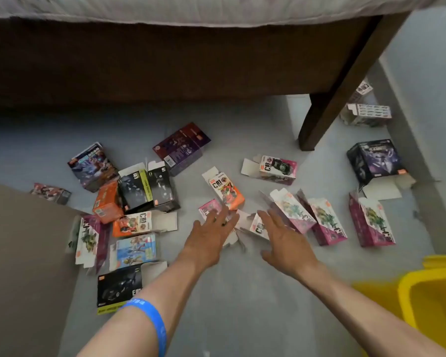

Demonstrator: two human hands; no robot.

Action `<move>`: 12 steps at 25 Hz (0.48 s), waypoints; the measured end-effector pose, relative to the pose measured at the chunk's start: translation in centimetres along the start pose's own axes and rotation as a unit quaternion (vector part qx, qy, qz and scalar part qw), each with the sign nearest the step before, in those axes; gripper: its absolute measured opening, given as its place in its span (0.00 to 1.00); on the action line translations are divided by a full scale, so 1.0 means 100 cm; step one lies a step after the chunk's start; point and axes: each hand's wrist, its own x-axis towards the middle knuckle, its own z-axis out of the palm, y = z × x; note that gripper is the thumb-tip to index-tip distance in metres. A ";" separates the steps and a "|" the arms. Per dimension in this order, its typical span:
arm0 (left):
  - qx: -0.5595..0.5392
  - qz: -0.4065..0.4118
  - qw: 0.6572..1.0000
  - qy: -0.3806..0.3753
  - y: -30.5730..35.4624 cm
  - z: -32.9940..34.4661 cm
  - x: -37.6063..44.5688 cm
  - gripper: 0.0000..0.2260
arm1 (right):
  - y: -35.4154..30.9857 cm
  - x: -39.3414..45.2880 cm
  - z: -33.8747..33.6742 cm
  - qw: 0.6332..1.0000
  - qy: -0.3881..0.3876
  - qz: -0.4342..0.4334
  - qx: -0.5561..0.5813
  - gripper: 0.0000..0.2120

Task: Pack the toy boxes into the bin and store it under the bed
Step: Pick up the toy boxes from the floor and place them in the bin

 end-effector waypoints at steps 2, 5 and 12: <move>0.069 0.012 0.998 0.000 -0.008 0.011 0.008 0.45 | 0.001 0.017 0.013 0.998 0.020 0.002 -0.055 0.42; 0.158 0.028 0.986 0.048 -0.017 0.025 0.021 0.34 | 0.003 0.033 0.036 0.990 0.004 0.018 -0.142 0.37; -0.289 -0.067 0.944 0.144 -0.022 -0.021 0.011 0.24 | 0.002 0.010 -0.013 0.958 0.100 0.072 0.260 0.18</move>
